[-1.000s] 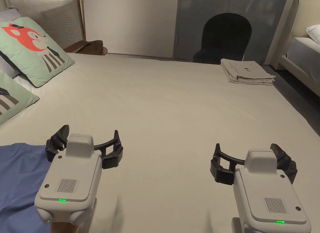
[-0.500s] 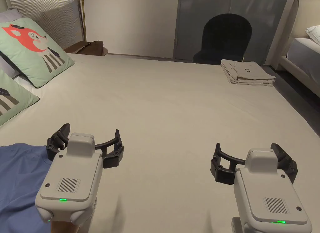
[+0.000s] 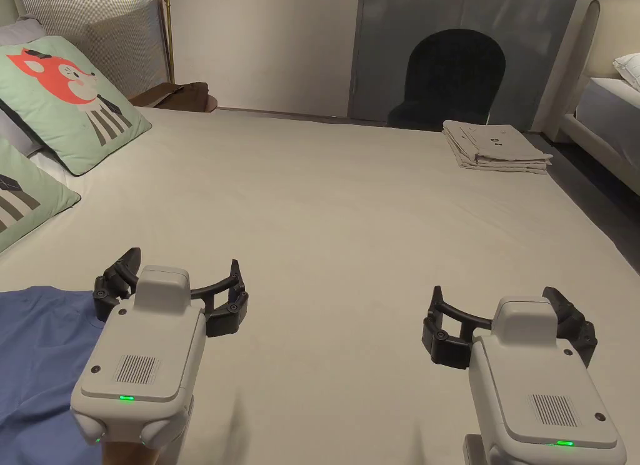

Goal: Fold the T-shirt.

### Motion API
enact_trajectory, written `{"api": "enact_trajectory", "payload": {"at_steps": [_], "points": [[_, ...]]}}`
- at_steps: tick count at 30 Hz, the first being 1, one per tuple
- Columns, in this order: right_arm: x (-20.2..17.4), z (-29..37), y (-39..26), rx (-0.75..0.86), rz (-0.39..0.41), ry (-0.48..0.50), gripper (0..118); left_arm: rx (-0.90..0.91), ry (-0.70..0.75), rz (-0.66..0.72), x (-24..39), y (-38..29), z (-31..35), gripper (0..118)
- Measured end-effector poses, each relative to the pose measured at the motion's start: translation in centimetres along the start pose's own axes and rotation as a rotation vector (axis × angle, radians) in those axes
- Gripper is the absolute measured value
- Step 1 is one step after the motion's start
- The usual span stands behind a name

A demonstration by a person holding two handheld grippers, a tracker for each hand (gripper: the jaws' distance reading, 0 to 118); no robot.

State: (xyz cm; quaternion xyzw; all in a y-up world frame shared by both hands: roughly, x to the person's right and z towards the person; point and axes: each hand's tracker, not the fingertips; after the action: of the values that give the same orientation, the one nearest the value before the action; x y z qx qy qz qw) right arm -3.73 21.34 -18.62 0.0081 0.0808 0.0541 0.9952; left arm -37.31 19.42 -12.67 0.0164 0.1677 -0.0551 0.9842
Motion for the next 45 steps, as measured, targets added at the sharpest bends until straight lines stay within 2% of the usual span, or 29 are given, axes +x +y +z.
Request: {"api": "enact_trajectory", "payload": {"at_steps": [2, 4, 5, 6, 7, 8, 9, 10, 13, 23, 28, 33, 45], "points": [[0.0, 0.0, 0.0, -0.001, -0.002, -0.007, 117, -0.001, 0.001, 0.001, 0.0, 0.0, 0.0, 108], [0.0, 0.1, 0.1, -0.002, 0.0, -0.016, 115, 0.002, 0.001, 0.005, 0.1, 0.1, 0.1, 100], [0.0, 0.1, 0.1, -0.002, -0.002, -0.012, 103, 0.006, -0.007, 0.011, 0.0, 0.2, 0.1, 85], [0.0, 0.2, 0.2, -0.001, -0.004, -0.008, 86, 0.008, -0.021, 0.023, 0.0, 0.2, 0.2, 67], [-0.1, 0.3, 0.3, -0.001, -0.003, -0.012, 60, 0.005, -0.035, 0.033, 0.0, 0.3, 0.2, 46], [-0.2, 0.3, 0.5, -0.005, 0.002, -0.023, 26, -0.002, -0.047, 0.041, 0.0, 0.4, 0.2, 15], [-0.4, 0.2, 0.5, -0.011, 0.013, -0.04, 10, -0.006, -0.042, 0.041, 0.1, 0.5, 0.1, 0], [-0.3, 0.1, 0.5, -0.011, 0.011, -0.039, 4, -0.009, -0.036, 0.04, 0.3, 0.5, 0.0, 0], [-0.2, -0.1, 0.5, -0.02, -0.008, -0.04, 0, -0.004, -0.05, 0.065, 0.2, 0.7, -0.1, 0], [-0.7, -0.5, 0.6, -0.031, -0.021, -0.018, 0, -0.008, -0.043, 0.051, -0.3, 0.6, -0.3, 0], [-2.7, -1.4, 1.0, -0.019, -0.013, 0.045, 0, -0.023, 0.0, 0.059, -2.4, 0.3, 0.2, 0], [-7.3, -2.8, 1.7, 0.003, -0.03, 0.167, 0, -0.03, 0.113, 0.034, -6.8, 0.0, 1.9, 0], [-22.0, -3.2, 3.0, 0.026, -0.049, 0.486, 0, -0.09, 0.451, 0.001, -19.9, -0.7, 8.9, 0]]}}
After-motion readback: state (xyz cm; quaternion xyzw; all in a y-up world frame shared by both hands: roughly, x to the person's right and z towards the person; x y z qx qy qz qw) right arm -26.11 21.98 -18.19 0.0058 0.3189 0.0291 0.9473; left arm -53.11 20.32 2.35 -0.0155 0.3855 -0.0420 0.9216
